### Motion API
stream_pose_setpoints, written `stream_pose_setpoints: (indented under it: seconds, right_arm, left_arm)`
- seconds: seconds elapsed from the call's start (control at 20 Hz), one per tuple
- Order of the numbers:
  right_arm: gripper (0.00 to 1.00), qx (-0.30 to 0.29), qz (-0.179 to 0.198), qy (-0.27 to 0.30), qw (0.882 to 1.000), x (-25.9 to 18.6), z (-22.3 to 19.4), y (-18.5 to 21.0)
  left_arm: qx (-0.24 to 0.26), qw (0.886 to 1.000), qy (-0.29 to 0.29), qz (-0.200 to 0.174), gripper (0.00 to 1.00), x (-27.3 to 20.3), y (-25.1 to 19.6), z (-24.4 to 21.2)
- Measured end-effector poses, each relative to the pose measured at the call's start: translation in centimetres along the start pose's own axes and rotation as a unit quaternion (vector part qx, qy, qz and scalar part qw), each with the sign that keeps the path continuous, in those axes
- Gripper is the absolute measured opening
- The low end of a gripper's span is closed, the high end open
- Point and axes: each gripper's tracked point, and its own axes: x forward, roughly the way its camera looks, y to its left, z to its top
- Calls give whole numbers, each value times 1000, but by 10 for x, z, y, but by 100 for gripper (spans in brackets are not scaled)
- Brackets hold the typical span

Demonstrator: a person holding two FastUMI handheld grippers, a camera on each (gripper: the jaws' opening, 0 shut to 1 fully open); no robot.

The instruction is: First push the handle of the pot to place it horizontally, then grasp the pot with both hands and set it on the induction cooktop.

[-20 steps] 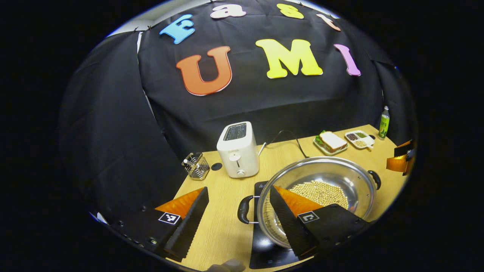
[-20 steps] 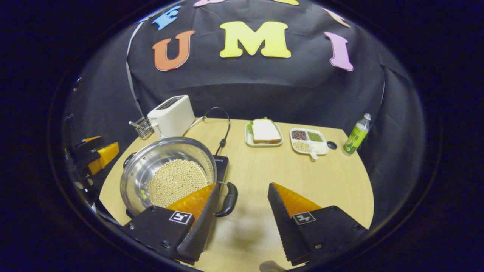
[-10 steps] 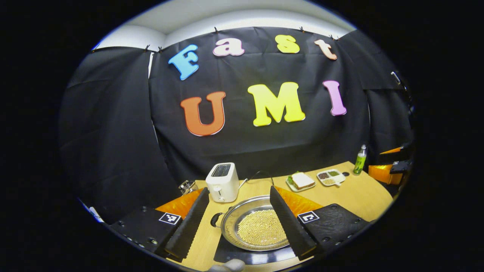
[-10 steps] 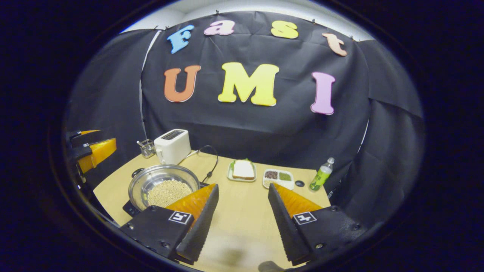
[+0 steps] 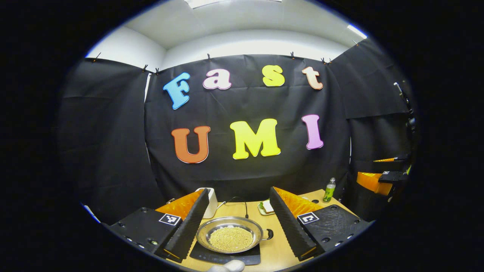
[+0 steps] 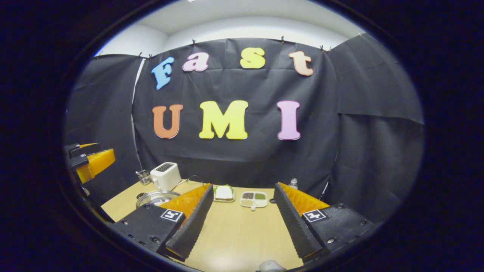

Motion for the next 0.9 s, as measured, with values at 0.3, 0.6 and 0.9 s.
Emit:
stream_pose_setpoints:
  seconds: [0.3,0.6,0.9]
  right_arm:
    - [100,9,-34,-34,999,-43,34,-50]
    - [99,13,-37,-42,998,-60,40,-72]
    - [99,12,-45,-56,997,-63,41,-80]
  left_arm:
    - [-12,1000,-14,-14,96,-17,-43,23]
    - [-23,999,-18,-23,96,-25,-67,34]
    - [-22,999,-22,-16,96,-32,-68,34]
